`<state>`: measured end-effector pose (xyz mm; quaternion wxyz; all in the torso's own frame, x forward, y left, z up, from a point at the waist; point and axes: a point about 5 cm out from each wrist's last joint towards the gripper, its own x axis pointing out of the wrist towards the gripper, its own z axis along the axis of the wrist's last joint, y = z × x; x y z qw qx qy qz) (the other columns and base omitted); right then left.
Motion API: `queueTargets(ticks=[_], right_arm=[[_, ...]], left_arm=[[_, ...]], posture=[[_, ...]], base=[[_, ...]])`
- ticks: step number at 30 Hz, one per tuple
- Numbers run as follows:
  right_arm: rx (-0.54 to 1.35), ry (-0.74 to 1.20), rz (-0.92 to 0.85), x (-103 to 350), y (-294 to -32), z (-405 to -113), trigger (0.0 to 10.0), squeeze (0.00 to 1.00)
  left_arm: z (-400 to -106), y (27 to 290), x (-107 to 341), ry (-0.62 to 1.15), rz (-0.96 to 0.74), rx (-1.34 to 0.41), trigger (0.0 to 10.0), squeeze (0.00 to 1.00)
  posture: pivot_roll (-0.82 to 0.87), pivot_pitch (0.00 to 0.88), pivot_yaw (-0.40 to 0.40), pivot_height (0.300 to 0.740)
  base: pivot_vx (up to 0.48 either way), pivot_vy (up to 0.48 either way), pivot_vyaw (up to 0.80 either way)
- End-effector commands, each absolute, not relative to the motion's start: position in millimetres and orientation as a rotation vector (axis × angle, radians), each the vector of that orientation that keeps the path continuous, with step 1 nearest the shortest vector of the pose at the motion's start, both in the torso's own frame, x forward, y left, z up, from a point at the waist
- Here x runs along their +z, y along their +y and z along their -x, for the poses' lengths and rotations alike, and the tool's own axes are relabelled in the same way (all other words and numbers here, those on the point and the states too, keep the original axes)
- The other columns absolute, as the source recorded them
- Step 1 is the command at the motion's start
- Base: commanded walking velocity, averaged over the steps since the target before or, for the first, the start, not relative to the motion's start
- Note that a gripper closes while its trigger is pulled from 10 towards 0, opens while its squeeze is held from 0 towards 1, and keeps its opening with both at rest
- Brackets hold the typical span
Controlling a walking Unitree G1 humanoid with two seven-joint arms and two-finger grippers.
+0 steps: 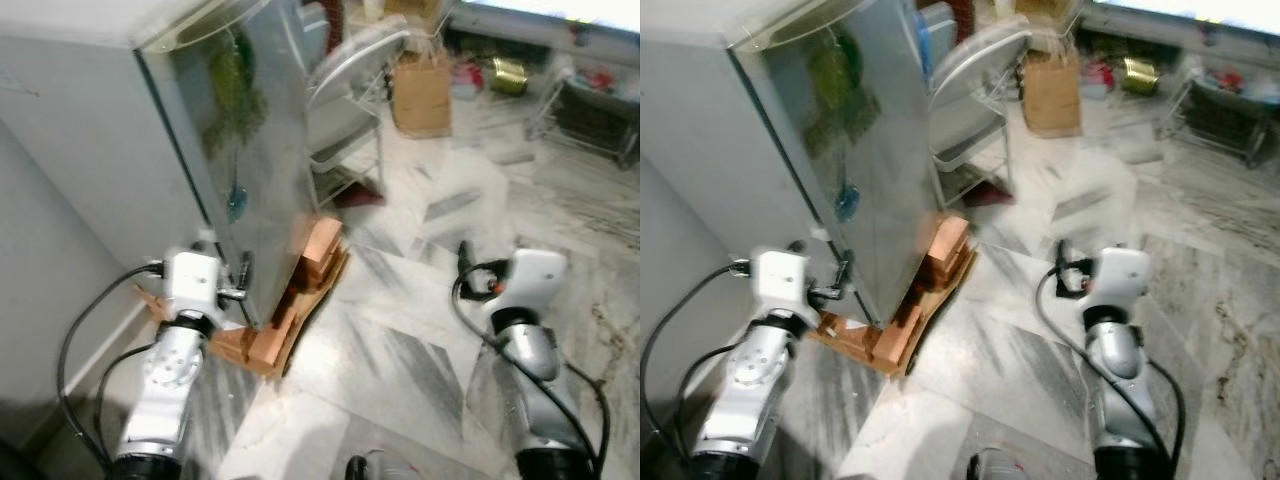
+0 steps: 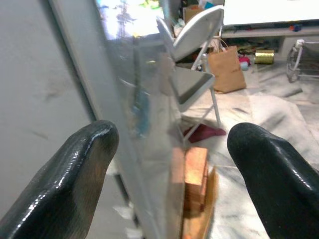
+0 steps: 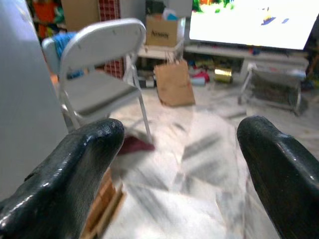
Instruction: Restocking fridge
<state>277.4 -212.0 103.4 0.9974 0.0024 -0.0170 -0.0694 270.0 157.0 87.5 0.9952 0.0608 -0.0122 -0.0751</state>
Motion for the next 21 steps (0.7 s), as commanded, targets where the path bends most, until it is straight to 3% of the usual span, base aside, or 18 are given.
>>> queueTargets(ticks=[1,7,15,21], right_arm=[[-0.107,-0.054,-0.019,108,-202,-281,10.0,0.00],[-0.104,-0.044,-0.015,105,-200,-278,10.0,0.00],[-0.103,0.017,-0.021,90,-200,-265,10.0,0.00],[-0.085,0.032,-0.012,86,-196,-263,10.0,0.00]], left_arm=[[-268,171,87,-0.011,-0.129,-0.112,10.0,0.00],[-264,174,82,0.019,-0.091,-0.076,10.0,0.00],[-244,180,73,0.056,-0.108,-0.078,10.0,0.00],[-241,182,73,0.065,-0.076,-0.110,10.0,0.00]], posture=[[0.04,0.094,0.008,0.740],[0.04,0.096,0.002,0.740],[0.05,0.092,-0.022,0.740],[0.05,0.088,-0.026,0.740]], base=[[0.352,0.326,0.00],[0.268,0.373,0.00],[0.000,0.000,0.00],[0.000,0.000,-0.80]])
